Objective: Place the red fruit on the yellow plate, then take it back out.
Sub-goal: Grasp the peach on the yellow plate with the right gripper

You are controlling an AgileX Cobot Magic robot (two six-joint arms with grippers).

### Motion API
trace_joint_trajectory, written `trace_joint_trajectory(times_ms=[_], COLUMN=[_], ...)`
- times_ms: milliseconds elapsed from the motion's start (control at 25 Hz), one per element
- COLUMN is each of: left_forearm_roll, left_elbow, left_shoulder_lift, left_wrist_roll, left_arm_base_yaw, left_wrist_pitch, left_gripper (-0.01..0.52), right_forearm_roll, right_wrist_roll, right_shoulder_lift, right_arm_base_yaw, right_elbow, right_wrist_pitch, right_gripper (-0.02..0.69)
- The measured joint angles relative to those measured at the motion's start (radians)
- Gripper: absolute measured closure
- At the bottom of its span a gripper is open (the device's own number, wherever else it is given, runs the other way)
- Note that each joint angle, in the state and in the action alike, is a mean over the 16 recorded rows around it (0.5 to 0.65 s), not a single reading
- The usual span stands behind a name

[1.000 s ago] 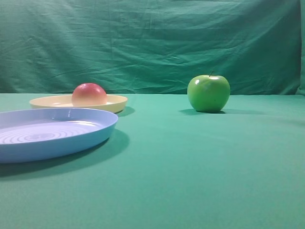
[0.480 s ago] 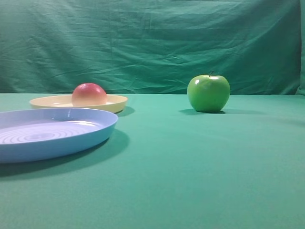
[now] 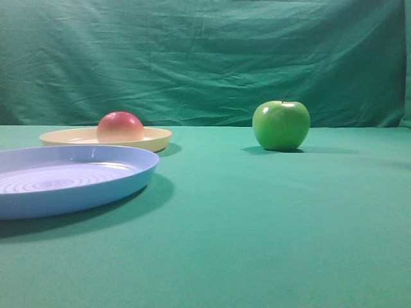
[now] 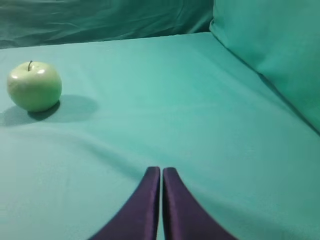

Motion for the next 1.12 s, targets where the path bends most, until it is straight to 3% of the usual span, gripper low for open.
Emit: trace_joint_trajectory(times_ms=[280, 600, 1120], left_forearm_roll=[0.0, 0.0, 0.0], left_elbow=[0.0, 0.0, 0.0], left_shoulder_lift=[0.0, 0.0, 0.0], left_wrist_roll=[0.0, 0.001, 0.002], left_arm_base_yaw=[0.0, 0.0, 0.0], left_wrist_pitch=[0.0, 0.0, 0.0], left_gripper=[0.514, 0.514, 0.514], right_forearm_roll=[0.019, 0.089, 0.401], right_wrist_roll=[-0.035, -0.158, -0.514], right_shoulder_lift=[0.111, 0.365, 0.814], right_arm_base_yaw=[0.05, 0.14, 0.184], right_elbow=[-0.186, -0.488, -0.83], right_wrist_pitch=[0.068, 0.267, 0.509], right_gripper=[0.665, 0.665, 0.665])
